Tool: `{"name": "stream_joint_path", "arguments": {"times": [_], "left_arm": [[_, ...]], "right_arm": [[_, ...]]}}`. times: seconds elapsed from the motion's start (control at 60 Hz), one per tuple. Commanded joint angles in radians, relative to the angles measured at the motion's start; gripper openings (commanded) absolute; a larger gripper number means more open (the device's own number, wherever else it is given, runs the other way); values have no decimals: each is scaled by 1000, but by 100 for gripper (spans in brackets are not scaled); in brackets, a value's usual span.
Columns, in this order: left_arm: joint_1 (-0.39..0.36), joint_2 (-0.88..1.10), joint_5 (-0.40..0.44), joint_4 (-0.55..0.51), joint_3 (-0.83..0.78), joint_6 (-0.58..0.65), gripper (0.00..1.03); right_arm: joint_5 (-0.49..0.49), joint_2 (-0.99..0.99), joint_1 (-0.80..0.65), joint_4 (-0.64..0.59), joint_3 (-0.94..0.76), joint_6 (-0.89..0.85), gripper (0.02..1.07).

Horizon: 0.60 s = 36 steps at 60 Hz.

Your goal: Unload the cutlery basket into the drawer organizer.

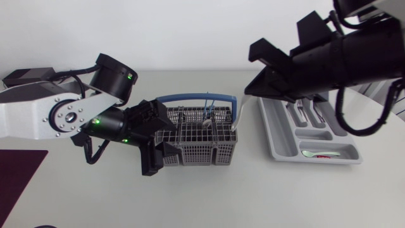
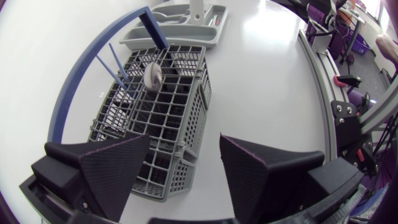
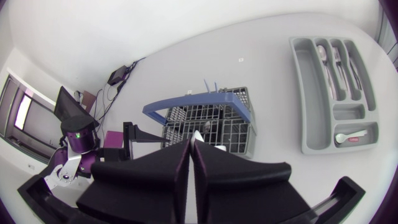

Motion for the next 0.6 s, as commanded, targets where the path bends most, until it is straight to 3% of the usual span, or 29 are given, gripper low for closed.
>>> {"name": "stream_joint_path", "arguments": {"times": [0.0, 0.35, 0.583], "left_arm": [[-15, -16, -9, -10, 1, -13, 98], [-39, -45, -15, -8, -24, -27, 98], [-50, -57, -24, -10, -24, -39, 98]], "right_arm": [[-3, -42, -35, -48, 18, -27, 8], [52, -134, -323, -167, -130, -283, 8], [107, -125, -541, -42, -307, -489, 8]]}}
